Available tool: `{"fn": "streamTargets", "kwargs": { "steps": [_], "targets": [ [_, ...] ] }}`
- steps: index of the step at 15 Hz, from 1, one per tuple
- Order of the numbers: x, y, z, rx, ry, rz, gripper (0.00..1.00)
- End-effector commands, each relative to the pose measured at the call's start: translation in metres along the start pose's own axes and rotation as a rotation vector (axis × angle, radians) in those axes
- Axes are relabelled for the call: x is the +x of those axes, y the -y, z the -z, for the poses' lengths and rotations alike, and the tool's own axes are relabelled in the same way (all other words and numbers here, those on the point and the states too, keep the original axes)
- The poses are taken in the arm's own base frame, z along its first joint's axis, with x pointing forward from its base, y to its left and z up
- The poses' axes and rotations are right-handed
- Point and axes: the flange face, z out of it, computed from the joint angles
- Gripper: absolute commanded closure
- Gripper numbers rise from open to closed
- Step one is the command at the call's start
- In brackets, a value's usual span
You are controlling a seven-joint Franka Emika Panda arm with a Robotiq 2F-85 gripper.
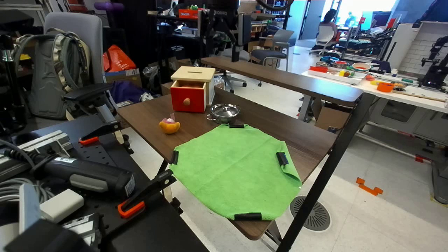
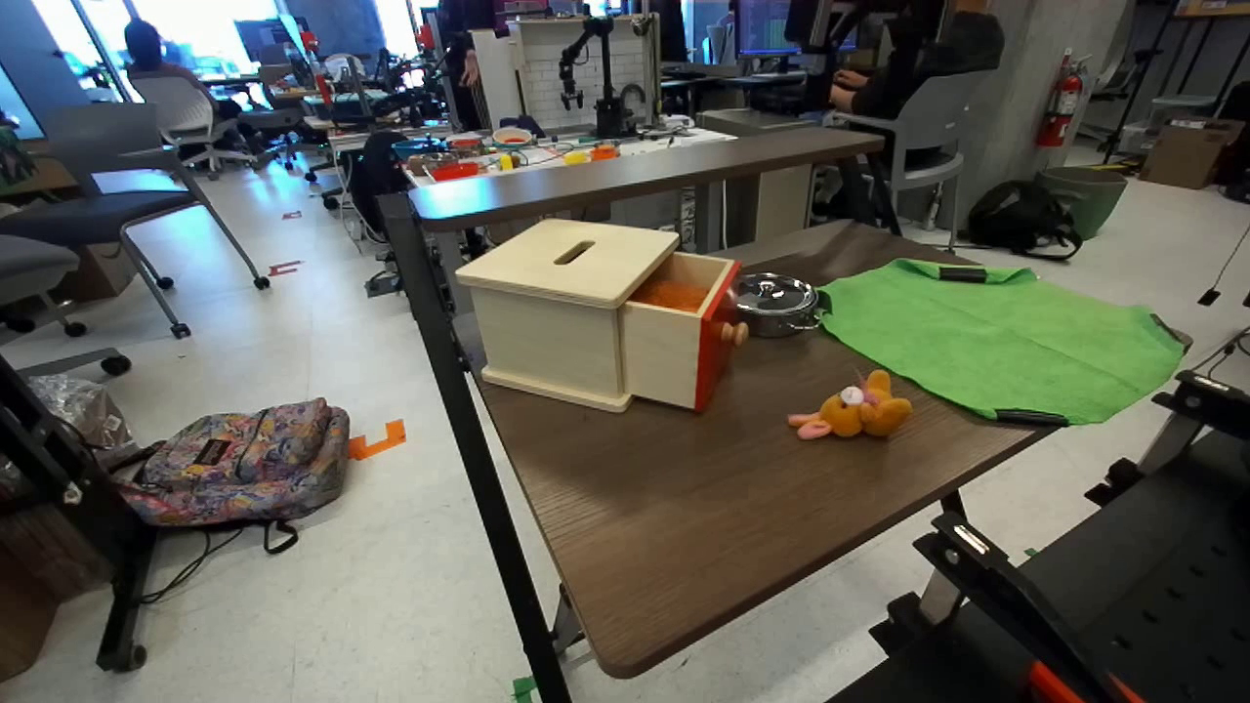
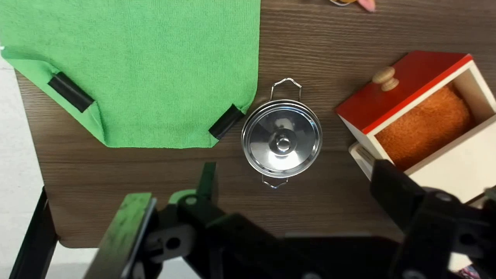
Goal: Pick up the lid from the pot and put it on the table
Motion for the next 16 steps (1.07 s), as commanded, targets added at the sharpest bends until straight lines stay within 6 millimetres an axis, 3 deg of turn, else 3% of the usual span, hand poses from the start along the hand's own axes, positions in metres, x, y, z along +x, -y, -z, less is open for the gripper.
{"fn": "streamTargets", "kwargs": {
  "steps": [1, 8, 16],
  "targets": [
    [0.022, 0.006, -0.026, -0.023, -0.003, -0.015, 0.00],
    [0.047, 0.010, -0.073, -0.045, 0.061, -0.045, 0.00],
    [0.062, 0.022, -0.116, -0.060, 0.107, -0.046, 0.00]
  ]
}}
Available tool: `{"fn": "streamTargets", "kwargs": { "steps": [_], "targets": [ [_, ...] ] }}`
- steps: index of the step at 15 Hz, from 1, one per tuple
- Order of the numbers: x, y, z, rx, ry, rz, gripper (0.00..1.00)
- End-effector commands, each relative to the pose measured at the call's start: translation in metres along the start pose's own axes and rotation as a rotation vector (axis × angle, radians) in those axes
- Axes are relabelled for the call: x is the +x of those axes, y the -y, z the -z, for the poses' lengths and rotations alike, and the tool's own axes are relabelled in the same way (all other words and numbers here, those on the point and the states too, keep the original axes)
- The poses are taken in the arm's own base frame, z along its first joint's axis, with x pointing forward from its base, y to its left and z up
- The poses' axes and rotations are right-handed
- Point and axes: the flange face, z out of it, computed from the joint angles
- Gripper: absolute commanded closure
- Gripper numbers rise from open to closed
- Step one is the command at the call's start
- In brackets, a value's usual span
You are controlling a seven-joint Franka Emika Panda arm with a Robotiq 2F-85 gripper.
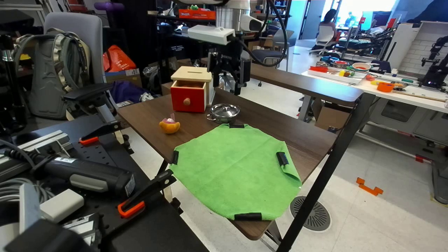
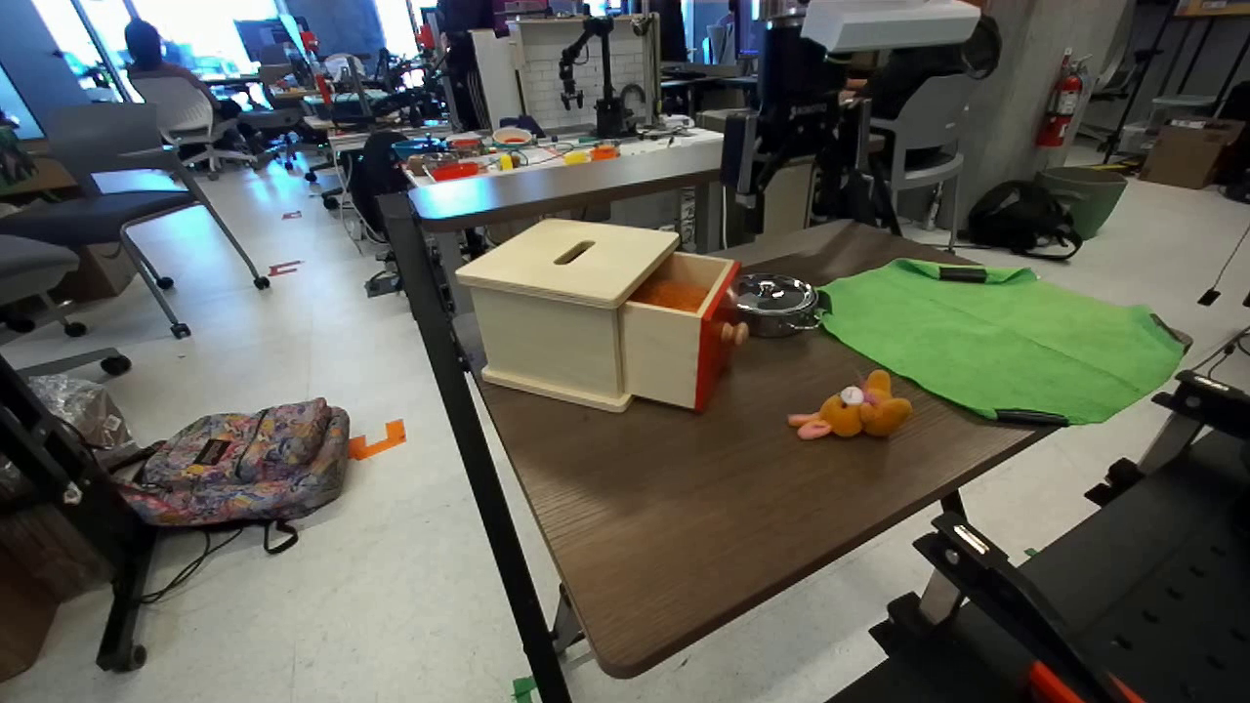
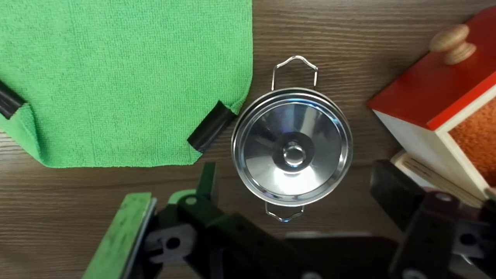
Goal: Pick up the lid from the pot and put it on the table
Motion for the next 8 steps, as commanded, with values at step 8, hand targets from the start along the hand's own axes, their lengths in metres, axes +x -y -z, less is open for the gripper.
{"fn": "streamTargets", "kwargs": {
  "steps": [8],
  "targets": [
    [0.018, 0.010, -0.036, -0.032, 0.047, 0.009, 0.00]
  ]
}}
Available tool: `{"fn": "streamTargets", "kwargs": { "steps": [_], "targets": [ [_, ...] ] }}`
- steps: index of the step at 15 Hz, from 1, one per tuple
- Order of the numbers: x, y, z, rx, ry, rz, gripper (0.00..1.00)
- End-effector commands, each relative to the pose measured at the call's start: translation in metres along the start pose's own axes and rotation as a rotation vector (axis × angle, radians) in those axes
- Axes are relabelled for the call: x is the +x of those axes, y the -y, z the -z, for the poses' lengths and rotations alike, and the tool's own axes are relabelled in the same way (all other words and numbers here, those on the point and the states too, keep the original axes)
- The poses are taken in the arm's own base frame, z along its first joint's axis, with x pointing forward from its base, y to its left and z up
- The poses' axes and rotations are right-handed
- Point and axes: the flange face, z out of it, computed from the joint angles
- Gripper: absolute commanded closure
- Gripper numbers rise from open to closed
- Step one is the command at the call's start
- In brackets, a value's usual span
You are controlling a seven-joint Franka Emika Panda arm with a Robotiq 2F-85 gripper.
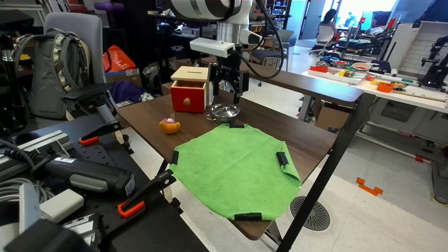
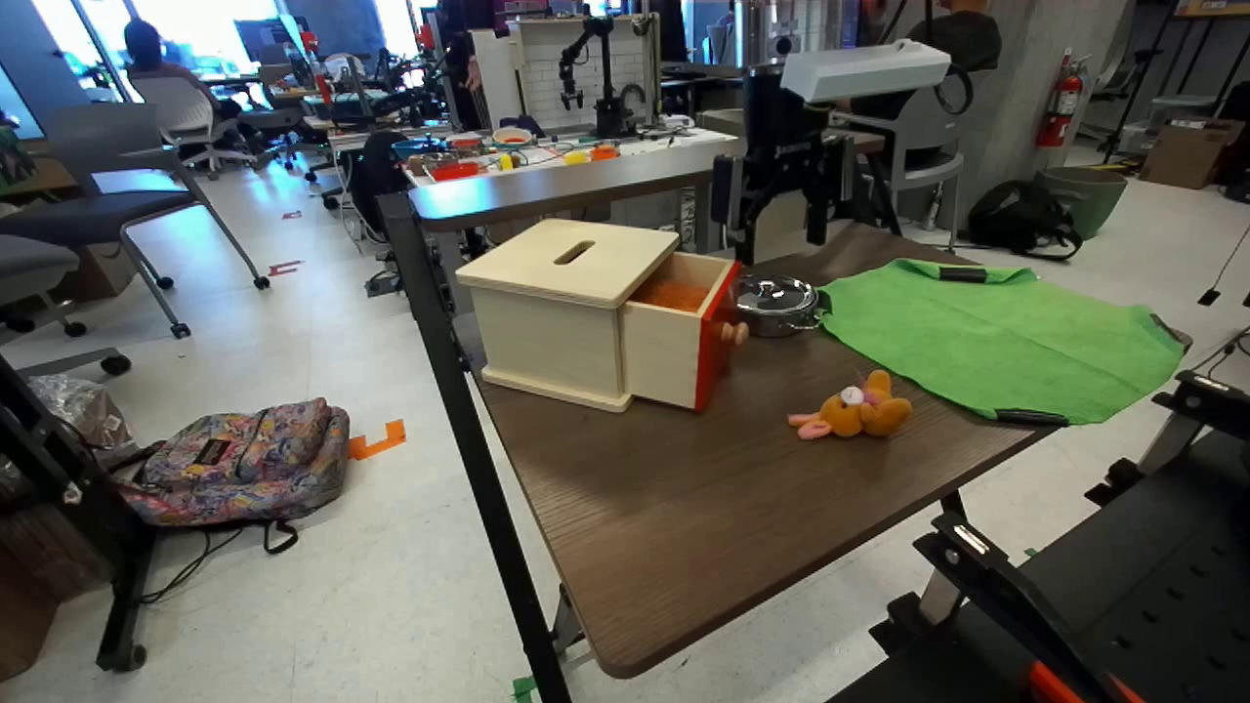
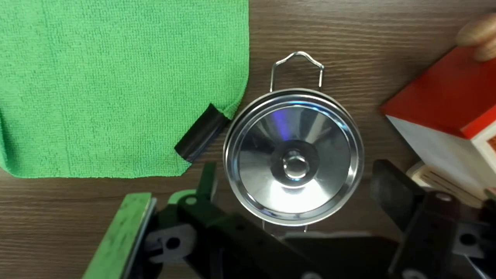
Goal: Pick up the lid from the pot and put it on the table
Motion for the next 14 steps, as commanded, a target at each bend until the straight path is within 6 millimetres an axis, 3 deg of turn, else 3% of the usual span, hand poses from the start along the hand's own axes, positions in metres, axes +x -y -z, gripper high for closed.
{"fn": "streamTargets", "kwargs": {
  "steps": [1, 4, 8, 9, 13, 14],
  "targets": [
    [0.007, 0.004, -0.006, -0.024, 0.019, 0.003, 0.00],
    [0.009, 0.005, -0.014, -0.030, 0.028, 0.008, 0.00],
    [0.010, 0.006, -0.024, -0.038, 0.037, 0.008, 0.24],
    [0.010, 0.006, -0.026, -0.038, 0.042, 0.008, 0.37],
    [0.012, 0.005, -0.031, -0.041, 0.044, 0.008, 0.59],
    [0.013, 0.005, -0.031, -0.040, 0.042, 0.008, 0.74]
  ]
}}
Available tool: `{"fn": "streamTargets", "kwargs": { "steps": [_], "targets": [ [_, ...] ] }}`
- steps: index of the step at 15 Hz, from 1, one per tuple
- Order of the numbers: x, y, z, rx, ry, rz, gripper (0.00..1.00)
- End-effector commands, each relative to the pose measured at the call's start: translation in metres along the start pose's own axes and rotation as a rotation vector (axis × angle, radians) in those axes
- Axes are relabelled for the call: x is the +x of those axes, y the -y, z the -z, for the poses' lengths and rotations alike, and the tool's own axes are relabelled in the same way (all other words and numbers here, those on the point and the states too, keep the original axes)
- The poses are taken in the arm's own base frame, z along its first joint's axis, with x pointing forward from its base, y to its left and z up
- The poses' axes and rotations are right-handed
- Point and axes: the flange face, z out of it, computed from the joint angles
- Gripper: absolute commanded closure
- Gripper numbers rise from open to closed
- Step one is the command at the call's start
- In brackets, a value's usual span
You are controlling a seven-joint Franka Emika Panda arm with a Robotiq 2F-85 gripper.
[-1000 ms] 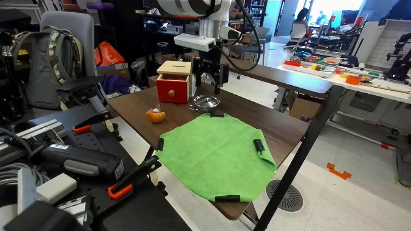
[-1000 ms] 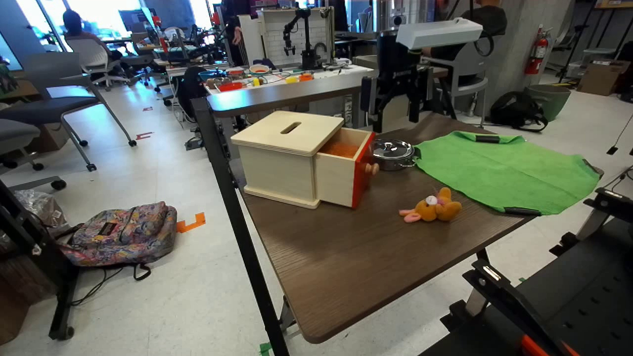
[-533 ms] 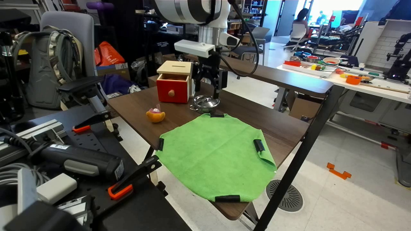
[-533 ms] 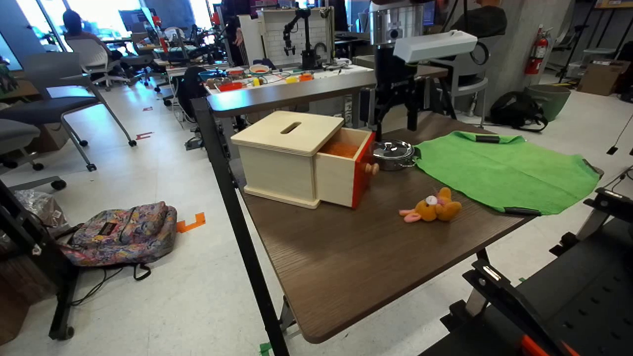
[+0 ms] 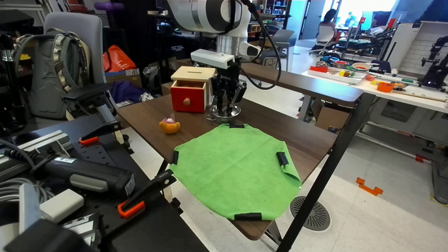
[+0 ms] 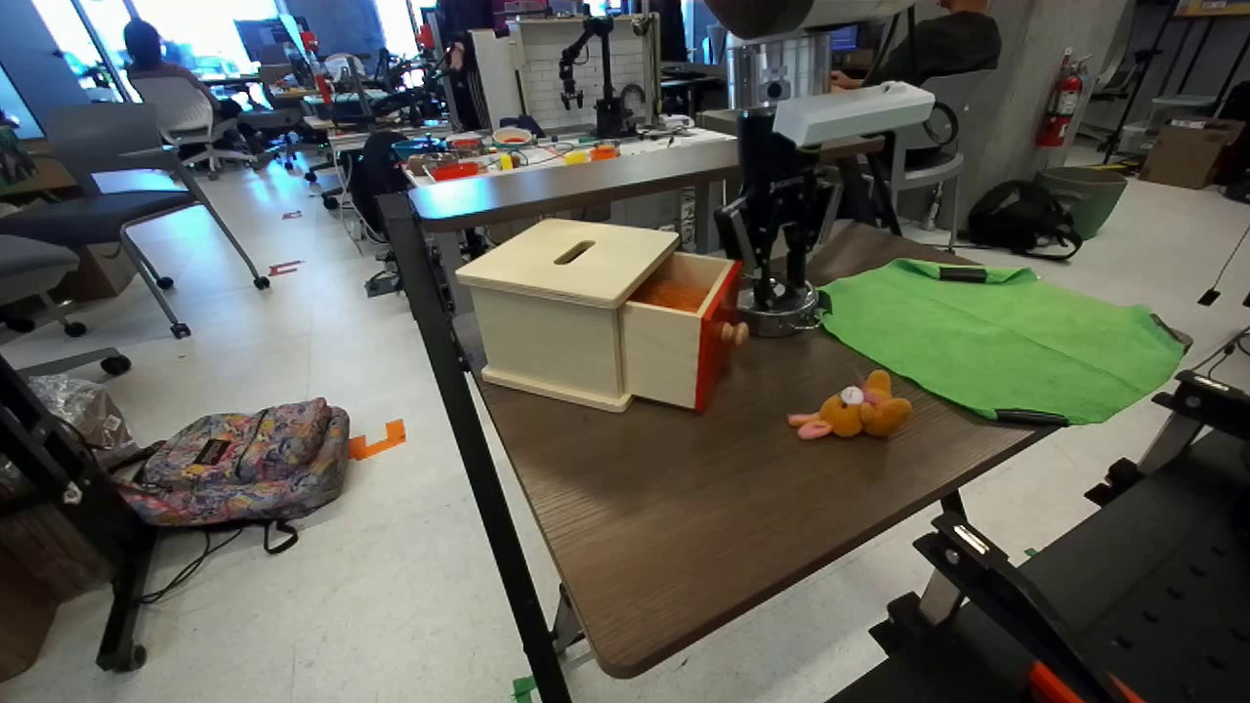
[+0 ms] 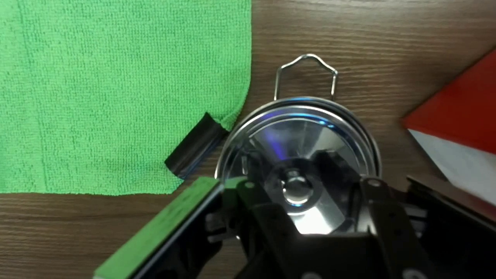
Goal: Pick up the lid from the pot and put it on the table
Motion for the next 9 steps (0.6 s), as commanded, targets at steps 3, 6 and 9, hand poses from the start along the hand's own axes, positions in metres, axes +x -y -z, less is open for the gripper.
{"fn": "streamTargets", "kwargs": {
  "steps": [3, 6, 9],
  "targets": [
    [0.0089, 0.0003, 0.0021, -0.024, 0.015, -0.005, 0.99],
    [0.0098, -0.0023, 0.0034, -0.025, 0.019, -0.007, 0.95],
    [0.0093, -0.0070, 0.0097, -0.025, 0.010, -0.012, 0.95]
  ]
}}
